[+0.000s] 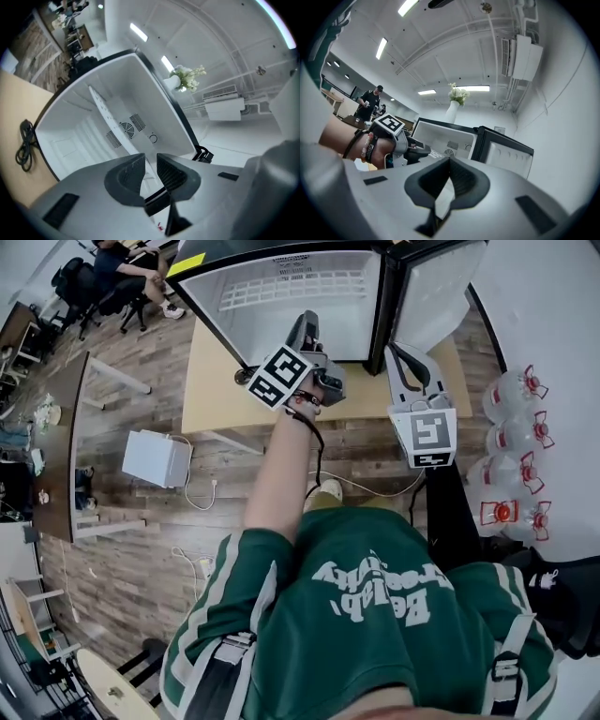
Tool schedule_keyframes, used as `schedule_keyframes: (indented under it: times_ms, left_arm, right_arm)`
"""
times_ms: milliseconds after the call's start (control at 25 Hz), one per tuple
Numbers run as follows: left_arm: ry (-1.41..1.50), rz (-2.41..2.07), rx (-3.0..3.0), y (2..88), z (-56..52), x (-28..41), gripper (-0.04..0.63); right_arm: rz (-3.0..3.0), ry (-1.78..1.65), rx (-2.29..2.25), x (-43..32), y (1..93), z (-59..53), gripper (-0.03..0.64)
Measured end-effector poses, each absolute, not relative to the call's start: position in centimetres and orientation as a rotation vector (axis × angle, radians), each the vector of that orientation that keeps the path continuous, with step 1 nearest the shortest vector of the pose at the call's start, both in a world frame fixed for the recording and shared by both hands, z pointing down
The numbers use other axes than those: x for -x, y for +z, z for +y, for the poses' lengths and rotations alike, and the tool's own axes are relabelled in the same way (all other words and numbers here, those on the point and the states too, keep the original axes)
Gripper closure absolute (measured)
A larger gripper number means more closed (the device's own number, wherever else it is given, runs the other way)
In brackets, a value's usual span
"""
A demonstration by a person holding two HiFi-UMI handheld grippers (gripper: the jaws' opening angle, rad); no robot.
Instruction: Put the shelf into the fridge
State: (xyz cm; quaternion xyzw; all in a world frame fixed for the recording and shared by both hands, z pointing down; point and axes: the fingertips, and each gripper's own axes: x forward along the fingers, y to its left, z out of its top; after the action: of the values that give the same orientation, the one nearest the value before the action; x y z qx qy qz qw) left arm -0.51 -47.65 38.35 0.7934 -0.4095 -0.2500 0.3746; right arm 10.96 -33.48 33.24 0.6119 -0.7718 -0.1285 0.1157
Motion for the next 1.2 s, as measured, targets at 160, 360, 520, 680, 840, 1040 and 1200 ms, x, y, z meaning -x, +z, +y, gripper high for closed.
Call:
schedule_keyframes:
  times_ms: [160,360,520,680,840,1040,1200]
  left_arm:
    - [-0.524,-1.203,-2.180,37.1,-44.2,1.5,0.536]
    - [-0.391,-1.387,-2.371,34.6,-40.2,2.8,0.555]
    - [-0.306,-1.520,-2.494,33.0,-37.2,3.5,0.551]
    - [-0.185,-1.651,-2.607,32.1,-34.4,4.2,0.538]
    - [-0.083,-1.727,-2.688,31.7,-31.8,4.9,0.524]
    - [-0.020,-1.751,-2.764,31.4,-28.8,5.0,0.500]
    - [0.004,-1.747,-2.804,31.0,-27.0,5.2,0.479]
  right_arm:
    - [-2.309,-0.328,-1.791,-11.5,33.5,-31.4,0.614]
    - [-2.356,-0.288,-1.776,-11.5,33.7,-29.4,0.614]
    - [-2.381,-0.257,-1.773,-11.5,33.9,-28.0,0.614]
    - [-2.403,-0.244,-1.769,-11.3,34.1,-26.8,0.614]
    - [-2.432,-0.237,-1.754,-10.6,34.0,-26.2,0.614]
    - [-2.462,-0.233,-1.733,-9.5,34.2,-25.8,0.614]
    - [-2.483,-0.248,-1.703,-8.6,34.2,-25.6,0.614]
